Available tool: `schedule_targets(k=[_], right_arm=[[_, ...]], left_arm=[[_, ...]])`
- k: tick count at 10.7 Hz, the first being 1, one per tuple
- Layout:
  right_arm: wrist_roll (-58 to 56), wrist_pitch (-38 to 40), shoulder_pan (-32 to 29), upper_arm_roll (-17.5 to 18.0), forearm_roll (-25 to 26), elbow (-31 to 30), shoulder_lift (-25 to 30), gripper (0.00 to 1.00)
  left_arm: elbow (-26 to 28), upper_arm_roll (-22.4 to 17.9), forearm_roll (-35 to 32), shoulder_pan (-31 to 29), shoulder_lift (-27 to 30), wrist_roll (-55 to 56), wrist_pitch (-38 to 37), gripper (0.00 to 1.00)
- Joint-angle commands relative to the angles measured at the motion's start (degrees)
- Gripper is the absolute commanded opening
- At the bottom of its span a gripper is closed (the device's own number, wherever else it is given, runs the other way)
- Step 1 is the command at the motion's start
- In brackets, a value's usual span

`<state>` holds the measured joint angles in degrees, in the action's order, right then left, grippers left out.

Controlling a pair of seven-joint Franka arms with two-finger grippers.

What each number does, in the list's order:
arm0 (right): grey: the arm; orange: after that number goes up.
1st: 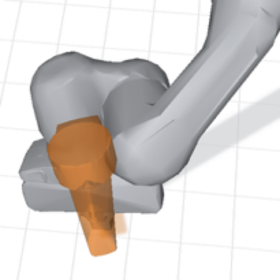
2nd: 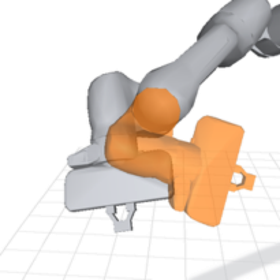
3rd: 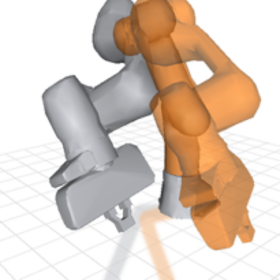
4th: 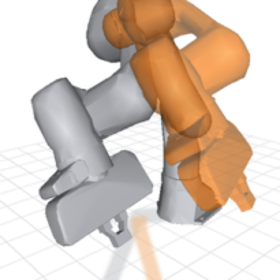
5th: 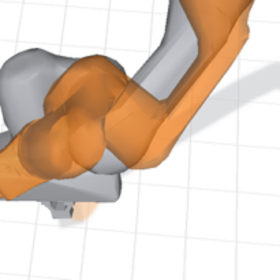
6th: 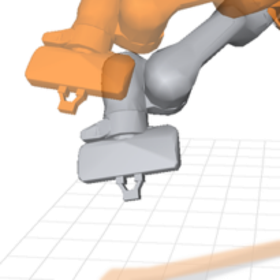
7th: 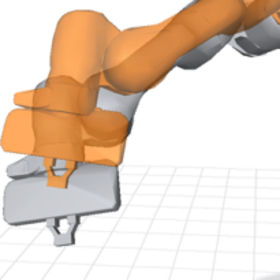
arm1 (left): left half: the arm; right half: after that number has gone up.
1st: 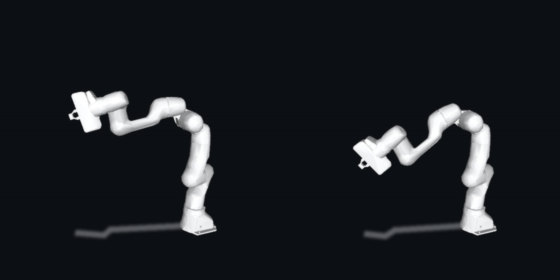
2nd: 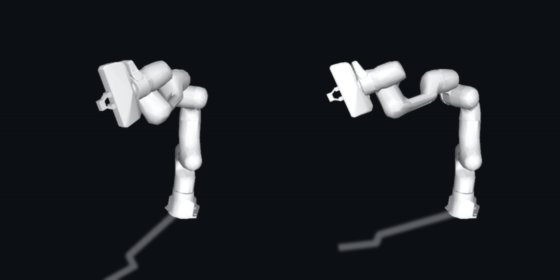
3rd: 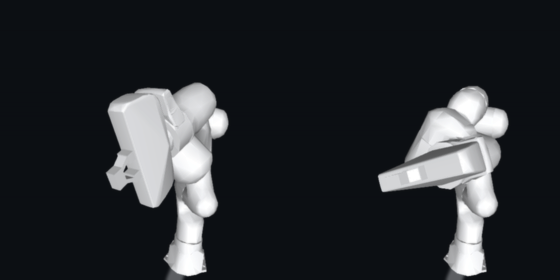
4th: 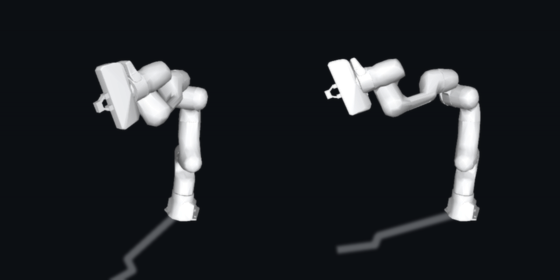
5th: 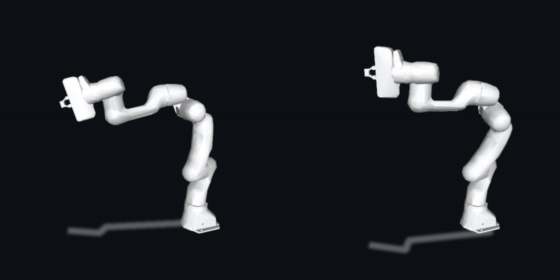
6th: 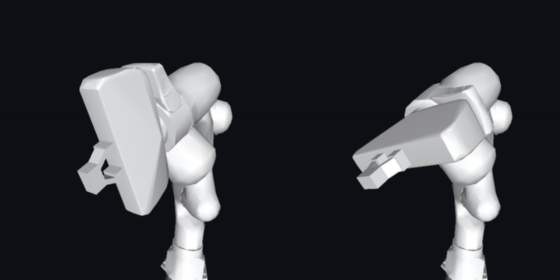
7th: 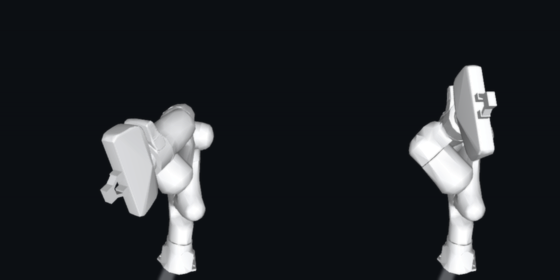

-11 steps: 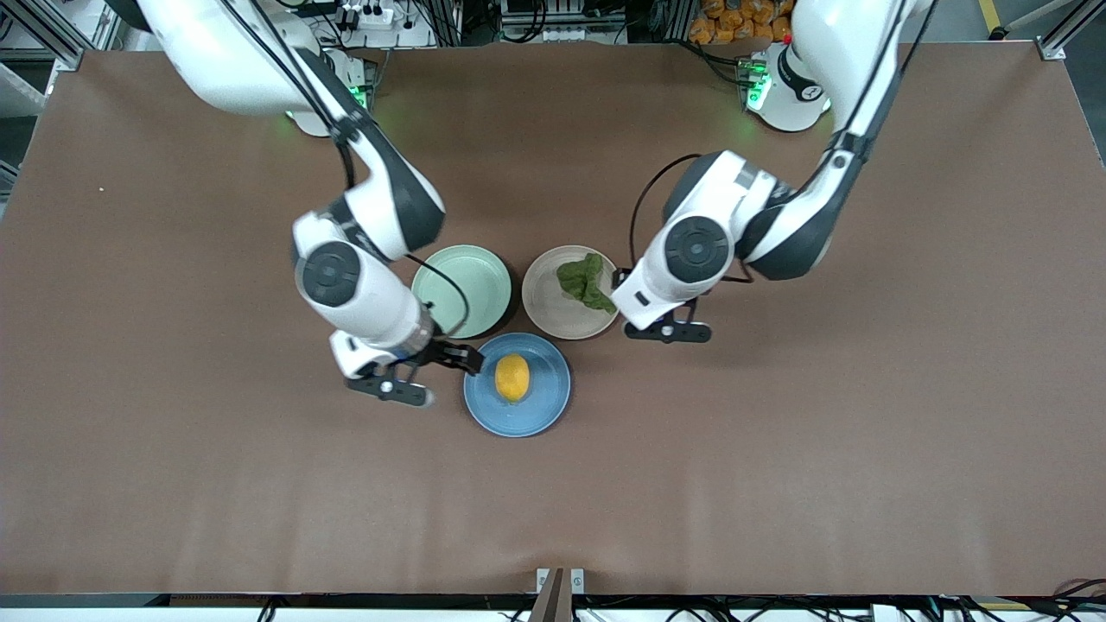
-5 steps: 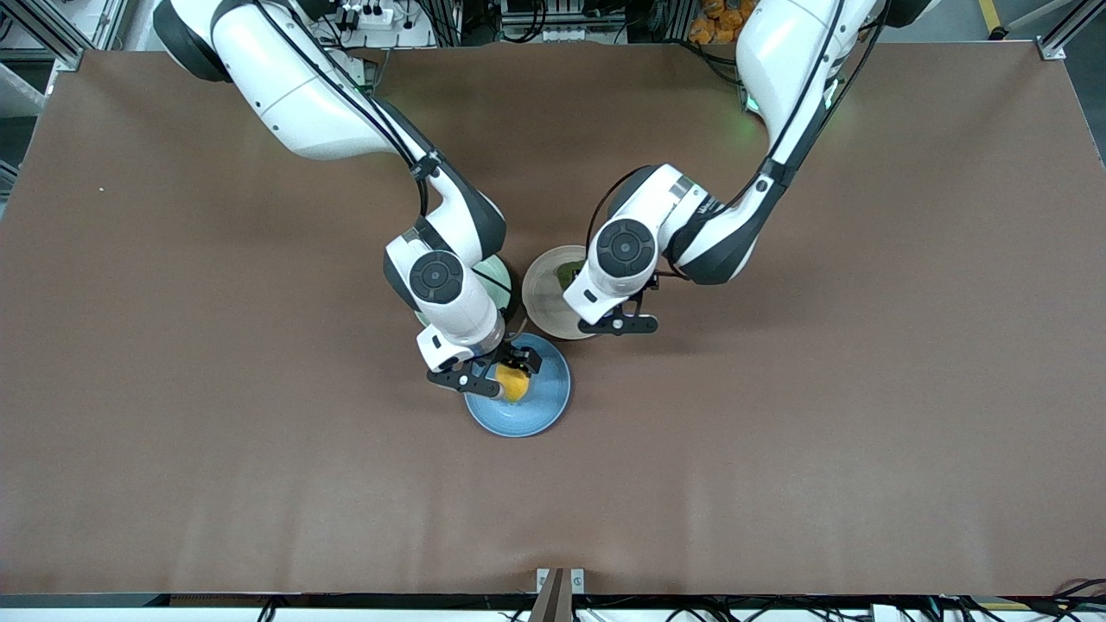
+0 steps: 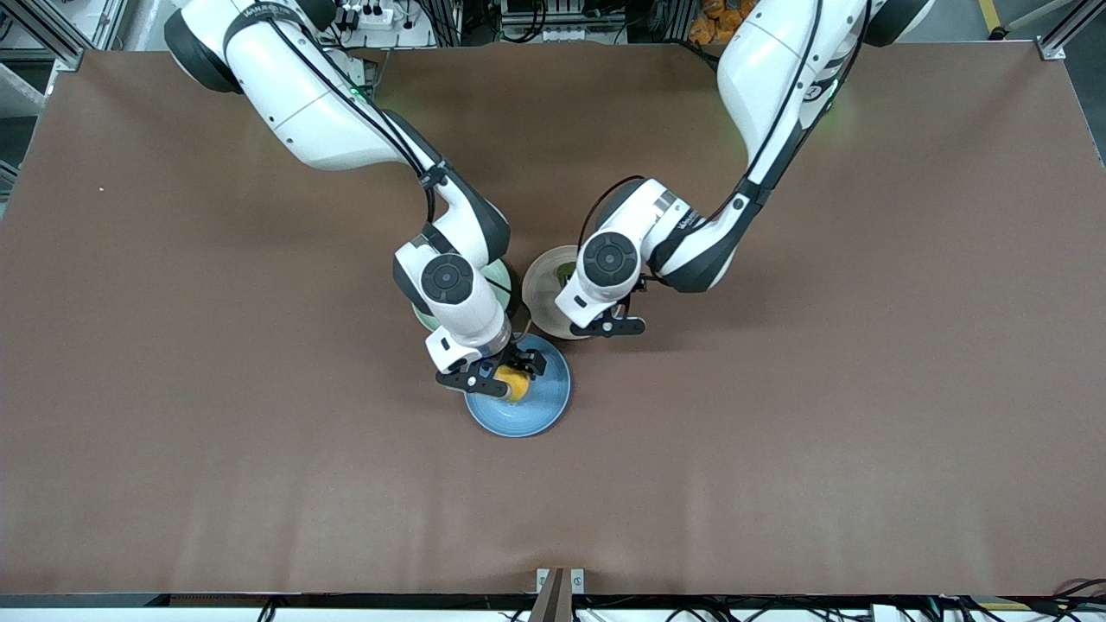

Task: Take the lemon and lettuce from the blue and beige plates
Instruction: 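Close the right gripper on the lemon while the left gripper grasps the lettuce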

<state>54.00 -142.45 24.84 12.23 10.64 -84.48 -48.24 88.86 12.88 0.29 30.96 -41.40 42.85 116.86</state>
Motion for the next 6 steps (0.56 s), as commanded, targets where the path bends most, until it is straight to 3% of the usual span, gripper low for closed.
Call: schedule_targets(k=[1,2,3,6], right_arm=[[1.98,-0.11,0.12,0.17,2.55,1.95,-1.59,0.57],[1.98,-0.11,0.04,0.17,2.55,2.13,-1.68,0.37],[1.98,-0.11,-0.14,0.25,2.46,2.22,-1.68,0.26],[2.51,0.85,-0.58,0.25,1.85,3.17,-1.16,0.16]], left_arm=[[-1.05,-0.31,-0.11,1.47,-0.96,1.80,0.82,1.00],[-1.05,-0.31,-0.11,2.08,-1.40,1.80,0.82,1.00],[-1.14,-0.31,-0.11,2.26,-1.93,2.24,1.00,1.00],[-1.05,-0.31,-0.20,3.41,-3.42,3.29,4.41,1.00]])
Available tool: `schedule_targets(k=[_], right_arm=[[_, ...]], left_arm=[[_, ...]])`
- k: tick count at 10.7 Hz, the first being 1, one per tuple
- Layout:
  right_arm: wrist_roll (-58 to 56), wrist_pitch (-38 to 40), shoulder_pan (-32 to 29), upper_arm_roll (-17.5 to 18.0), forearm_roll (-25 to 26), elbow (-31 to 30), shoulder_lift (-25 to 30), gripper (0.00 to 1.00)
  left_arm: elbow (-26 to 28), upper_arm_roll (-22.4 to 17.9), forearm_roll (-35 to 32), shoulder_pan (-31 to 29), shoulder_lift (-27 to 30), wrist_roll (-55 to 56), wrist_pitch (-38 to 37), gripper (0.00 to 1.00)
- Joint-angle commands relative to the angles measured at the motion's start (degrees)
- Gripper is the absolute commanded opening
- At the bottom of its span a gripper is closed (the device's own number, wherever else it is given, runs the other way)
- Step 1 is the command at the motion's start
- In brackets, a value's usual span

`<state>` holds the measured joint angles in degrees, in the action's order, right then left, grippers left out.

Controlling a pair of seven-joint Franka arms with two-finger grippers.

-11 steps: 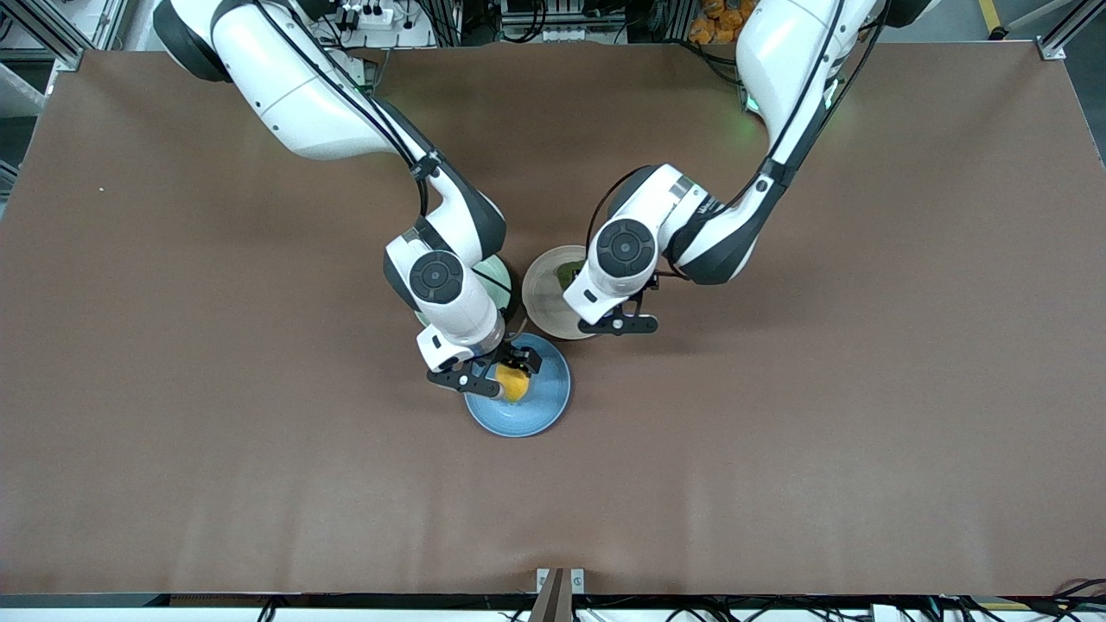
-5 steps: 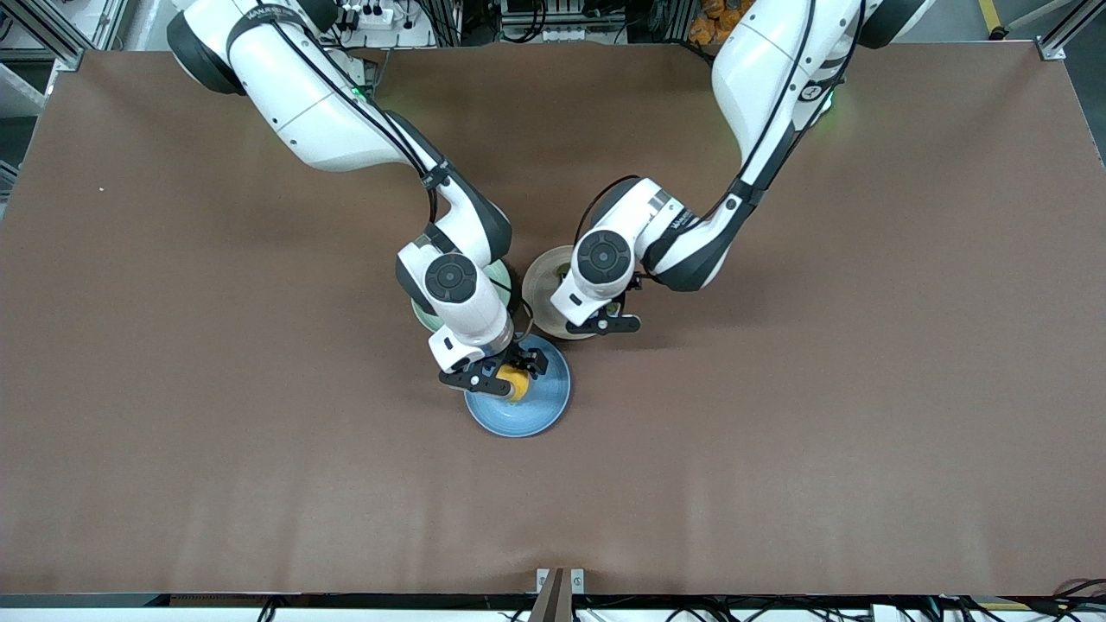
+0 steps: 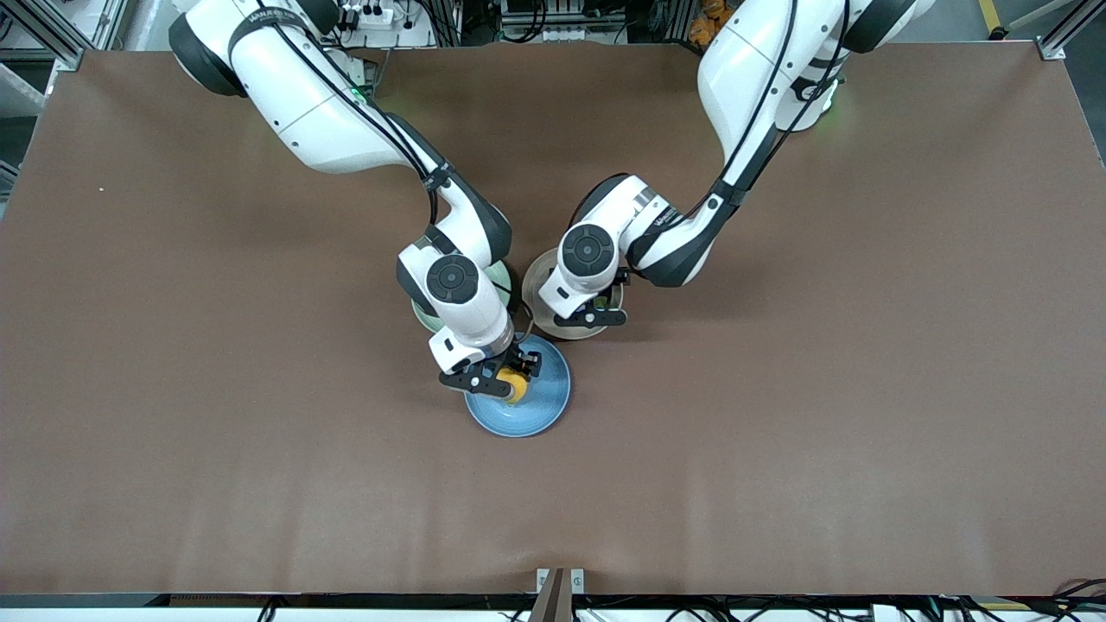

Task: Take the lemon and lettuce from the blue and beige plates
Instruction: 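Close the right gripper on the lemon while the left gripper grasps the lettuce, then lift the lemon off the blue plate and carry it away with the right gripper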

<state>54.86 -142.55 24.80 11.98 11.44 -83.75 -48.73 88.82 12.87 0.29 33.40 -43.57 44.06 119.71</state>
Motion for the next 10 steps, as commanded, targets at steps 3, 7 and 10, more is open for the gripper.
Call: schedule_targets(k=[3,7,10], right_arm=[[1.30,7.52,-1.68,0.59,-0.01,2.54,3.62,0.16],[-11.29,16.75,-8.08,0.24,-5.70,-4.19,14.76,0.16],[-27.48,18.52,-13.01,-3.36,-8.88,-13.78,23.57,0.16]], left_arm=[[-1.10,-0.48,-0.46,1.40,-2.21,2.61,4.29,1.00],[-0.93,-0.83,-1.78,3.07,-2.48,3.84,4.48,0.00],[-0.92,-0.92,-2.05,2.81,-1.17,3.66,3.25,0.00]])
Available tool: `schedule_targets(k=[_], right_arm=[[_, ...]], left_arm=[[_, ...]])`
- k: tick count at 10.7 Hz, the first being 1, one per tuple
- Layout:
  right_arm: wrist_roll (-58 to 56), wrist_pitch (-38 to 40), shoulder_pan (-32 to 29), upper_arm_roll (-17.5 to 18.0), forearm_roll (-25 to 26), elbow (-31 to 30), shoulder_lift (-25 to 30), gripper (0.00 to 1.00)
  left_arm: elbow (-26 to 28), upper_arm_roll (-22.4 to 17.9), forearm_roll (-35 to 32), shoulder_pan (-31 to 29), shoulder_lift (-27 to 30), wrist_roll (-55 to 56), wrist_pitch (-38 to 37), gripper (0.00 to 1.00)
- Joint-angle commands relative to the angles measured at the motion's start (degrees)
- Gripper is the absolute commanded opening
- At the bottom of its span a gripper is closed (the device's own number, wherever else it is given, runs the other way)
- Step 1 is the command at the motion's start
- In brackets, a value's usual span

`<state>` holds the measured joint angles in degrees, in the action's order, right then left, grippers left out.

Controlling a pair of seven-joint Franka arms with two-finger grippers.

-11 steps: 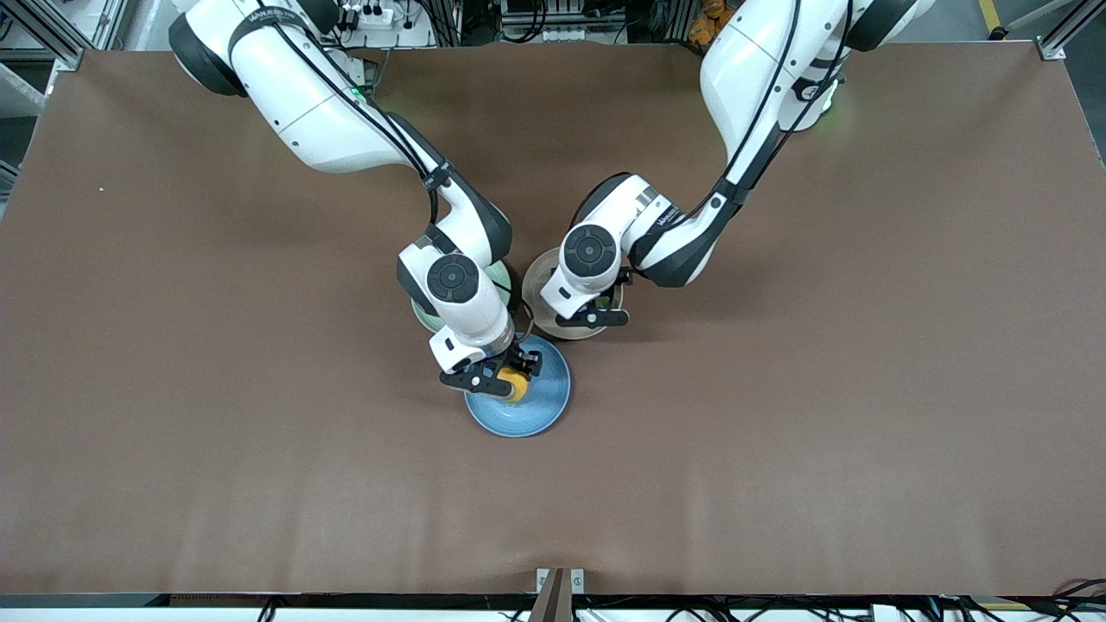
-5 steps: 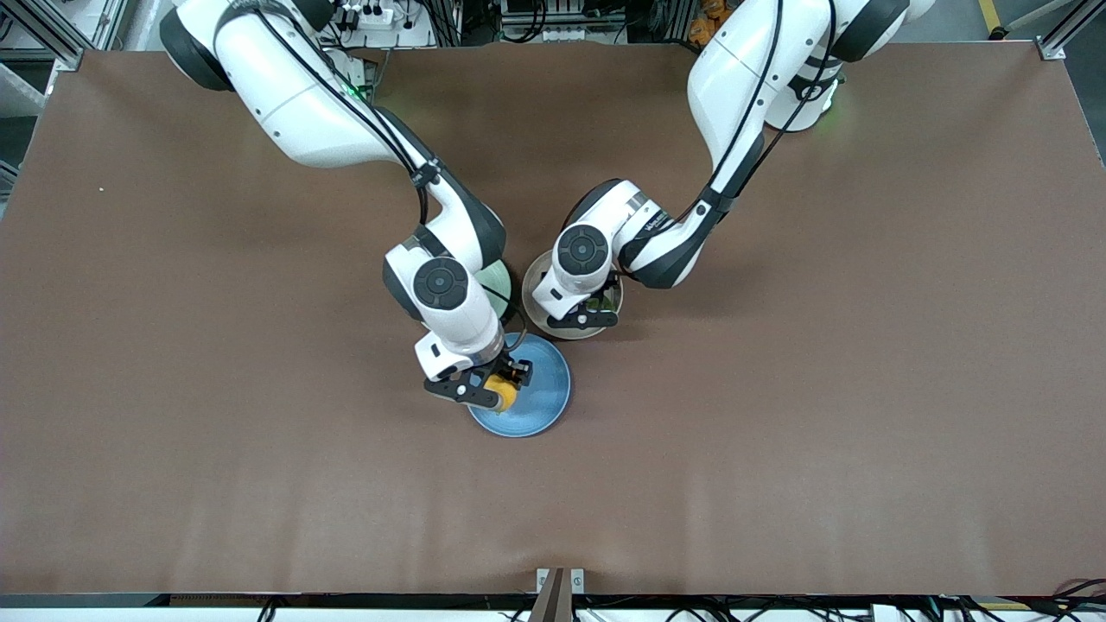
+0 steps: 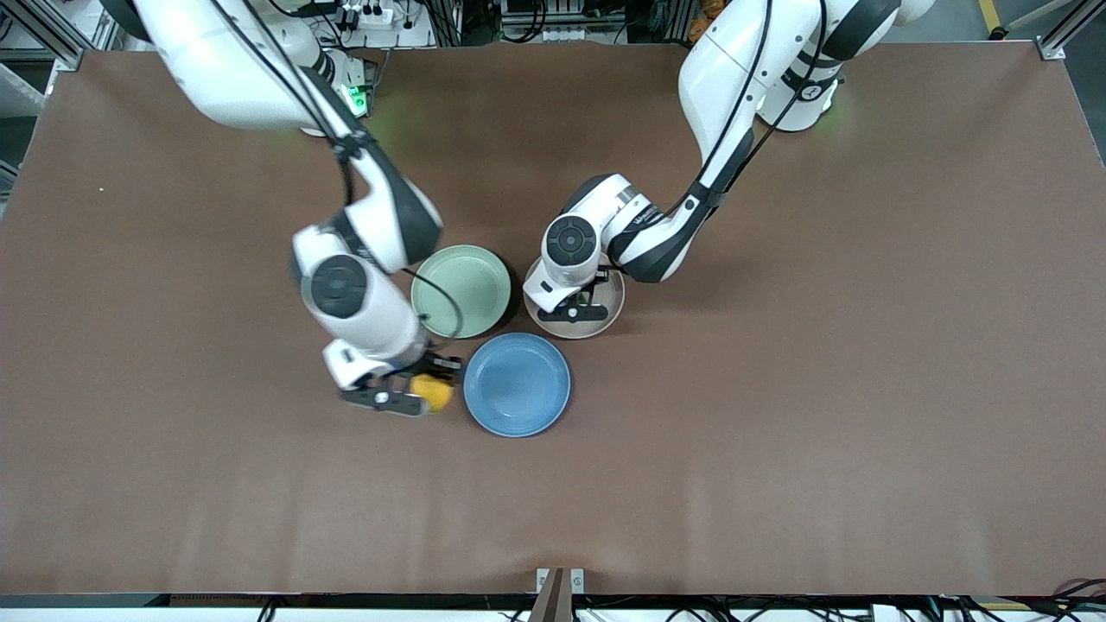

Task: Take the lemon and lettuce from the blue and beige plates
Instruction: 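Lift the lemon off the blue plate and carry it away with the right gripper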

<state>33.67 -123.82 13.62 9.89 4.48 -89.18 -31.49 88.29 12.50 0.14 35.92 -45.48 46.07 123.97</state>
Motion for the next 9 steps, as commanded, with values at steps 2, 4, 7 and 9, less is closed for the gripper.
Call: schedule_targets(k=[2,4,7,9], right_arm=[[-14.21,-0.20,-5.51,-1.71,-1.93,-13.79,9.23,0.16],[-22.11,1.37,-7.46,-4.77,-1.85,-18.46,12.40,0.16],[-28.73,0.86,-10.88,-6.63,-1.06,-22.78,14.08,0.17],[-33.03,0.42,-11.24,-9.96,-0.97,-23.75,13.21,0.17]], left_arm=[[-0.40,-0.63,-1.89,-0.23,2.40,1.66,-2.85,0.00],[-0.49,-0.63,-2.86,-1.63,4.68,1.57,-3.99,0.00],[-0.40,-0.63,-3.82,-7.85,8.55,1.40,-5.48,0.00],[-0.40,-0.63,-6.54,-12.43,10.14,-0.61,-5.67,0.00]])
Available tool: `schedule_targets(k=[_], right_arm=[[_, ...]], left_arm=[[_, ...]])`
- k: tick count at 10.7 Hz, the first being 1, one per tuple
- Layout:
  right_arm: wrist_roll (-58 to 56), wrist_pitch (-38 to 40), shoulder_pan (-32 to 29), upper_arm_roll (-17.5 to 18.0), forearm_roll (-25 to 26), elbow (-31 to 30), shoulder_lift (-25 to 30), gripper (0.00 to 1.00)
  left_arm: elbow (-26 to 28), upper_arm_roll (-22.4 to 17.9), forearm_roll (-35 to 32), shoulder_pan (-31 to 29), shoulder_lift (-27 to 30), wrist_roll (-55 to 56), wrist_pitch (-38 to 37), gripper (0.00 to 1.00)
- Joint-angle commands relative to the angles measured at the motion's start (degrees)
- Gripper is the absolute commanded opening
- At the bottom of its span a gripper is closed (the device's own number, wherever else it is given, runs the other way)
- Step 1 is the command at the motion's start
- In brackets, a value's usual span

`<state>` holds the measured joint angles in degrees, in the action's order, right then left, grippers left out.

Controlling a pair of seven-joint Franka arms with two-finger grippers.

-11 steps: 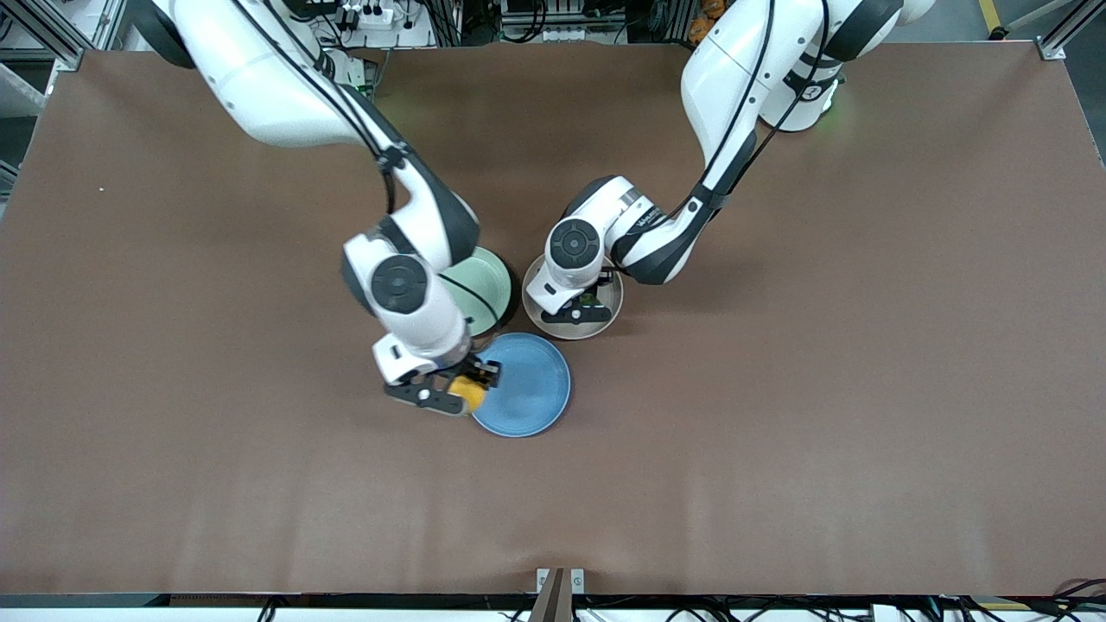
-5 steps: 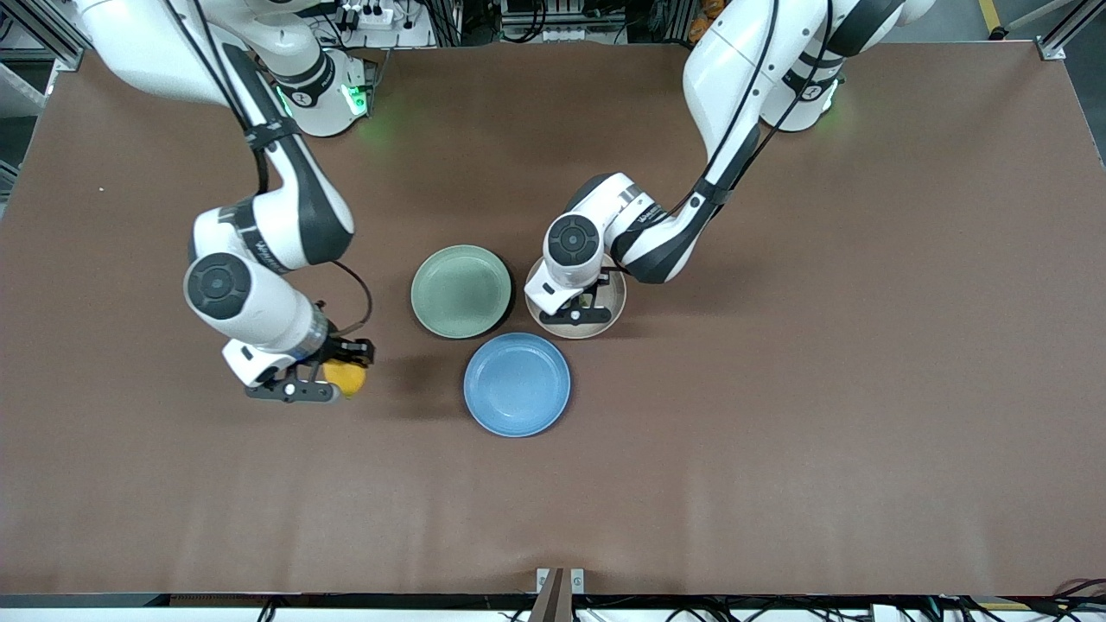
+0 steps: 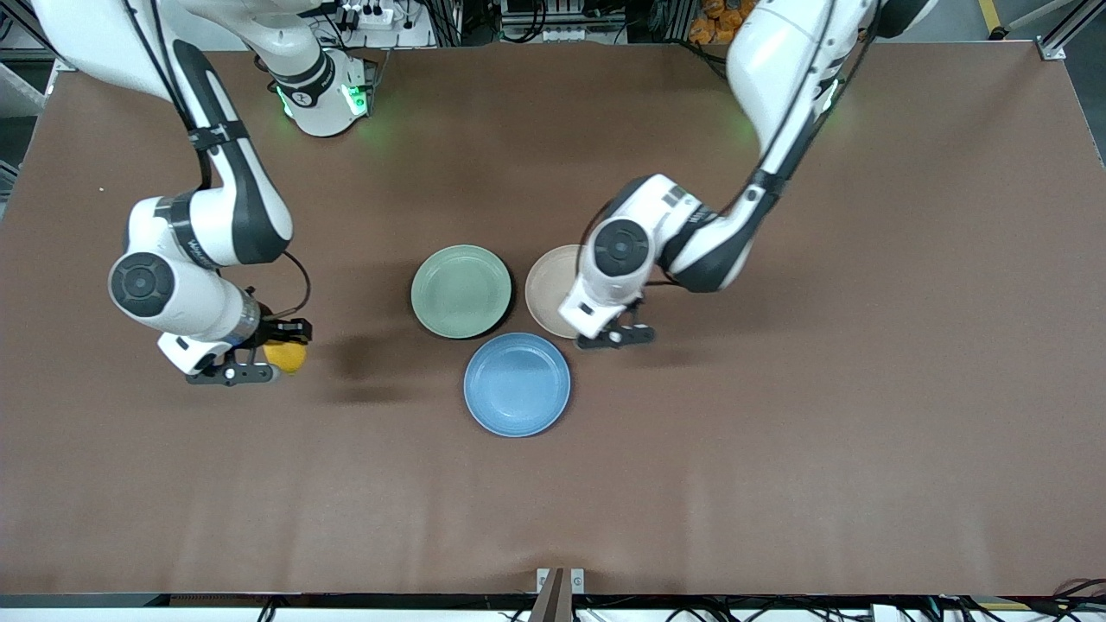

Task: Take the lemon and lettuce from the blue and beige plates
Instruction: 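Lift the lemon off the blue plate and carry it away with the right gripper, then carry the lettuce with the left gripper while the right gripper lowers the lemon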

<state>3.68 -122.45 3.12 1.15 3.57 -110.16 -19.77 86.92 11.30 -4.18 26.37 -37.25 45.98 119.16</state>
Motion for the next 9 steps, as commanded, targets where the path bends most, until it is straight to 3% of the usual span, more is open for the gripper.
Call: schedule_targets(k=[1,3,7,9], right_arm=[[-5.24,-1.91,-1.53,-1.59,0.12,-2.95,0.36,0.17],[-8.94,-5.24,-1.28,-4.39,0.03,-3.39,-2.80,0.20],[-9.31,-13.41,-2.07,-5.10,-0.41,-3.22,-10.18,0.22],[-8.87,-14.84,-2.51,-5.11,-0.76,-2.96,-12.05,0.32]], left_arm=[[0.89,0.56,-3.19,-5.16,2.44,-2.54,-0.86,0.00],[0.89,0.65,-3.38,-9.91,3.58,-8.68,-0.94,0.00],[0.89,0.65,-3.47,-19.32,3.68,-24.41,-2.09,0.00],[0.89,0.65,-3.38,-22.92,3.07,-30.83,-2.09,0.00]])
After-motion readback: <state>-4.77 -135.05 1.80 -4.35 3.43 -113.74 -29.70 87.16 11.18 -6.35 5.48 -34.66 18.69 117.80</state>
